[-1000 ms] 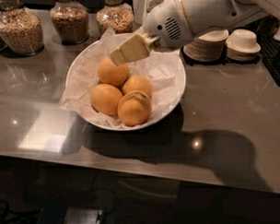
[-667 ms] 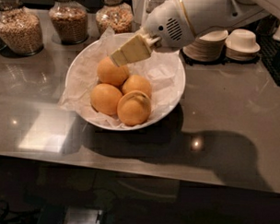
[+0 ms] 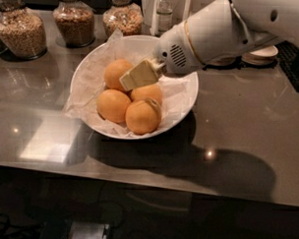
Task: Pick orange from white bowl
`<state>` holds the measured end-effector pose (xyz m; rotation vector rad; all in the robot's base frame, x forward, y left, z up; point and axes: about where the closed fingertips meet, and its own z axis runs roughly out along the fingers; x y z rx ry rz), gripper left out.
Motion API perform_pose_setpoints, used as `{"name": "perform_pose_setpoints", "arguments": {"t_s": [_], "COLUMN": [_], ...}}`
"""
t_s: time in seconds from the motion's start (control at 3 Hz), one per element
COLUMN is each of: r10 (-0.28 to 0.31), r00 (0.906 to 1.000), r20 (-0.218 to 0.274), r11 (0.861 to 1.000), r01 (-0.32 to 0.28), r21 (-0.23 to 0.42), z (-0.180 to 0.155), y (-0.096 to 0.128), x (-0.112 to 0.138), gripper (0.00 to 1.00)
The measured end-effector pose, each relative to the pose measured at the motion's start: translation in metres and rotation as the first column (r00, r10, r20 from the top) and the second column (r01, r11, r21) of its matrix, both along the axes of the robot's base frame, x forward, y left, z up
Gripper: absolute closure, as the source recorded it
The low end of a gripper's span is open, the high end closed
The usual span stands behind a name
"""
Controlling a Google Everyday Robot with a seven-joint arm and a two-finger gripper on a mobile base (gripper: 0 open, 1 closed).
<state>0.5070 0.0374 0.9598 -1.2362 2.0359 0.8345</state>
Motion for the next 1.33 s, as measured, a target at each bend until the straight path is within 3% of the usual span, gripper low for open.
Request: {"name": "perform_pose_setpoints", "arguments": {"t_s": [0.33, 0.67, 1.0, 1.33], "r10": [-0.088, -0.119, -0.169, -0.206], "r00": [0.9954, 0.9927, 0.9842, 0.9739], "r20": [-0.038, -0.016, 0.054, 0.095], "r11": [0.996, 0.992, 0.980, 0.966], "r01": [0.087, 0.118, 0.173, 0.218], "r21": [-0.018, -0.044, -0.096, -0.139], "z": [-0.027, -0.026, -0.009, 0.003], "y": [-0.010, -0.014, -0.023, -0.031], "x": [0.002, 0.000, -0.006, -0.015], "gripper": [0.03, 0.00, 0.00, 0.15]}}
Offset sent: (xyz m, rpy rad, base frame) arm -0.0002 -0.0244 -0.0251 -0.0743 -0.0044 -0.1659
